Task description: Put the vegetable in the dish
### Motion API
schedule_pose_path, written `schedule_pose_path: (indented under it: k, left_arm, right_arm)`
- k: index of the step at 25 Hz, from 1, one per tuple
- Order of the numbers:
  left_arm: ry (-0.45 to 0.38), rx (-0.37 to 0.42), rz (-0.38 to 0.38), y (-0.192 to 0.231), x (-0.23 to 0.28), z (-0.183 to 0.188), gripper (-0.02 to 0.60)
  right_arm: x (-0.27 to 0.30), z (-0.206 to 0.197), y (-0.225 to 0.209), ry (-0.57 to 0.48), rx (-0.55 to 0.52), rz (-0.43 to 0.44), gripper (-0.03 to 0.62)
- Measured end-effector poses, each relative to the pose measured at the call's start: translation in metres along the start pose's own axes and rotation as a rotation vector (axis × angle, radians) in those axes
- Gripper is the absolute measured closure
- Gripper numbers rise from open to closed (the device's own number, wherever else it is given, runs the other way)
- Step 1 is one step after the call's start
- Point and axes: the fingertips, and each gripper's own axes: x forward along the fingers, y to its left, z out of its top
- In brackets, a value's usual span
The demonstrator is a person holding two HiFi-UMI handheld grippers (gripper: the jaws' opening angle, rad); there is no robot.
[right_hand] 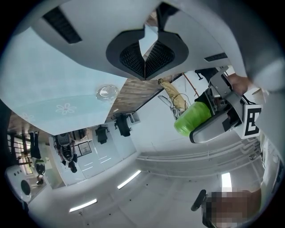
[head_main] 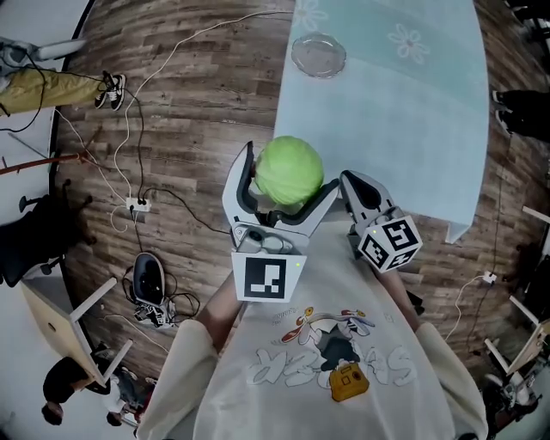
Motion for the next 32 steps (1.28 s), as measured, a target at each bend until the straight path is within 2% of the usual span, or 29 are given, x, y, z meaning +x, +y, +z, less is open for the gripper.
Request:
schedule_pose_path:
  k: [7,17,22,26,32]
  left_arm:
    - [0.03,-0.011,0.004,0.012,0.052,-0.01,0.051]
    - [0.111,-0.056,0.016,0.027,0.132,-0.053,0.051]
    - [0.193,-0.075,0.014,0.032,0.165,-0.088,0.051]
    - [0.281,-0.101,0.02,0.039,0.198,-0.124,0.051]
    - [0.324,-0.123,0.019,0.046,0.249,-0.174,0.051]
  right_arm:
    - [0.027,0.027,-0.038,0.023,-0.012,0.015,0.574]
    - [0.081,0.041,-0.079,0.102,-0.03,0.083,0.574]
    - [0.103,0.039,-0.107,0.132,-0.051,0.068,0.574]
    - [0.125,0.037,-0.14,0.145,-0.044,0.024,0.574]
    - [0.147,0.031,-0.17,0.162,0.015,-0.001,0.574]
